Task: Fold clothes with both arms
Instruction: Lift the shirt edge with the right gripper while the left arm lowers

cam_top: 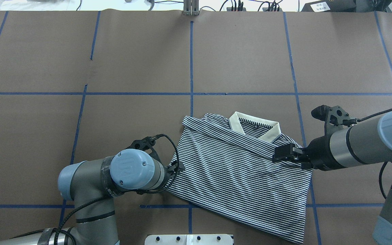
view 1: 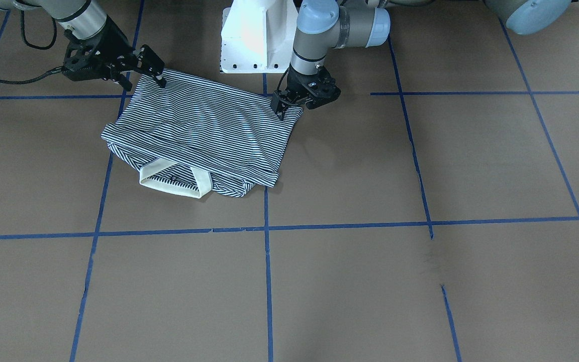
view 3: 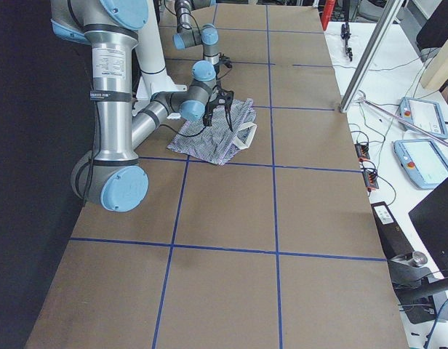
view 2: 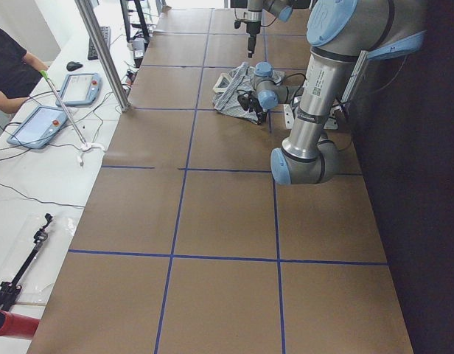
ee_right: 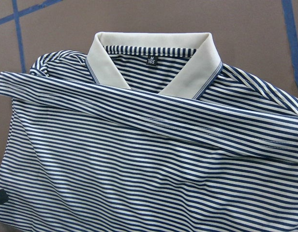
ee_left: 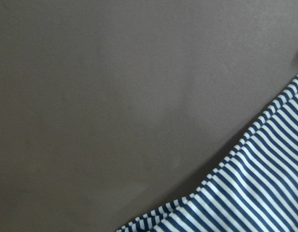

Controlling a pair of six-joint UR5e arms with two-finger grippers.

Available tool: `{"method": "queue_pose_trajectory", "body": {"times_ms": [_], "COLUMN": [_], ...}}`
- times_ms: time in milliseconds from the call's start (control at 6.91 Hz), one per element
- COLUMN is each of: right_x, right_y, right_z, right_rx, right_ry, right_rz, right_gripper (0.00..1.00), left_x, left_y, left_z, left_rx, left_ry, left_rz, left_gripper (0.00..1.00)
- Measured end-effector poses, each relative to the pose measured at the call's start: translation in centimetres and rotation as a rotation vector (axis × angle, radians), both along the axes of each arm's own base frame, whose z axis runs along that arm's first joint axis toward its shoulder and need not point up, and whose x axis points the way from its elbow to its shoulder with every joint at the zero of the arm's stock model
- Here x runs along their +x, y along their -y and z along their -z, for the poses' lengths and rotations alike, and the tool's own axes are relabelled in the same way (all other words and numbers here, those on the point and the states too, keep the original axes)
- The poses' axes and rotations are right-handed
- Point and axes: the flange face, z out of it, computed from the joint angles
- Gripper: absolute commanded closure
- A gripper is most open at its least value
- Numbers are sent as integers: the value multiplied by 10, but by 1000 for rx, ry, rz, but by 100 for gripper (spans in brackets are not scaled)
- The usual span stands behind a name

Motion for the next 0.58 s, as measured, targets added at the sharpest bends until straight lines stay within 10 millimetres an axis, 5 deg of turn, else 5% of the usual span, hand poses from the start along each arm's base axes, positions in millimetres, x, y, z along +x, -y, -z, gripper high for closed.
{"method": "queue_pose_trajectory", "body": {"times_ms": [289, 434, 579], "right_x": [-1, -2, -2], "right_y": [1, 1, 2], "right_z": [-2, -2, -3], "right_rx": [-2, -3, -4], "right_ry": [-3, -4, -5], "right_rz": [1, 1, 0], "right_gripper": [0, 0, 0], "left_x": [3, 2, 2], "left_y": [-4, -6, -7], "left_z": [-2, 0, 2], "left_rx": [-2, -4, -5], "left_ry": [13, 18, 19], "left_rz": [-6, -8, -10], "left_gripper": [19, 42, 81]}}
